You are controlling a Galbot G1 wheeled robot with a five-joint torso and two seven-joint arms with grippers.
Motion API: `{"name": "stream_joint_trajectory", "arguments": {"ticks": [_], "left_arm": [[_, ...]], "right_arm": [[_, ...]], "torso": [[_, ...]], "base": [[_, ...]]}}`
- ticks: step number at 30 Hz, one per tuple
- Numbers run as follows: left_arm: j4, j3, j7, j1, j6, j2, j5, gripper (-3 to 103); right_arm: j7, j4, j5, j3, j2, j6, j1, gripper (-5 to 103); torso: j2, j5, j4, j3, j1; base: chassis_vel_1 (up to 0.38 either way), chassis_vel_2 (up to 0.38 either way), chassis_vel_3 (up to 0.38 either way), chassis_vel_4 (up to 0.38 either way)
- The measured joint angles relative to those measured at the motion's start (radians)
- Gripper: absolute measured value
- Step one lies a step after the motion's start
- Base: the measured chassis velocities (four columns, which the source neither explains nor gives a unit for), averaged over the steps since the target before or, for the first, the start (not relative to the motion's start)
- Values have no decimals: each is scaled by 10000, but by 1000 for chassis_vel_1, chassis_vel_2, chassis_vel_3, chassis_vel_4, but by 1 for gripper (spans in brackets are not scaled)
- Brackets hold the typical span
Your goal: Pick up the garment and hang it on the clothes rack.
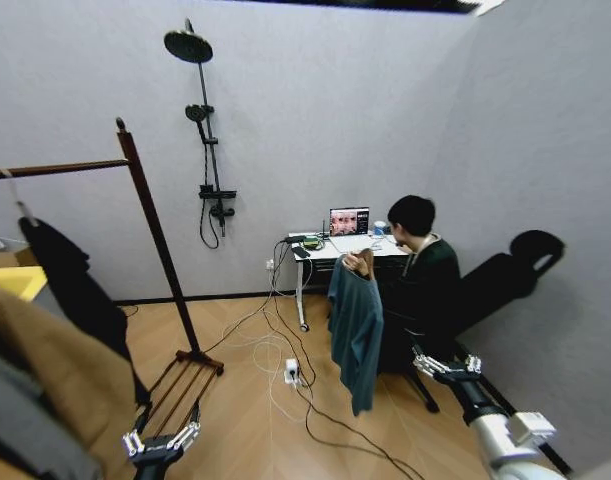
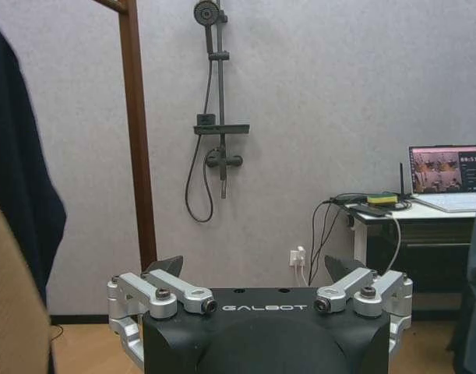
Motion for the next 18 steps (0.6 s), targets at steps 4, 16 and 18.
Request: {"name": "stream_joint_trajectory", "arguments": {"ticks": [4,16,18], "left_arm": [[2,-1,0,-1,1,5,0,100],[2,-2,-2,2,1,0,0,100],[2,0,0,3,1,0,0,100]], "right_arm": [[347,296,28,168,-133,-199,111,100],[-598,-1387,828,700,-2326,-442,2085,100],[-615,-1500,844,676,-2394,-441,2167,100]], "torso": [[-1,-29,-8,-1,5],[4,-12,-3,-4,-10],[5,-7,-4,-5,-12]], "base": [[-353,346,323,-332],[-118,140,84,-73],[50,-92,-15,48]]}}
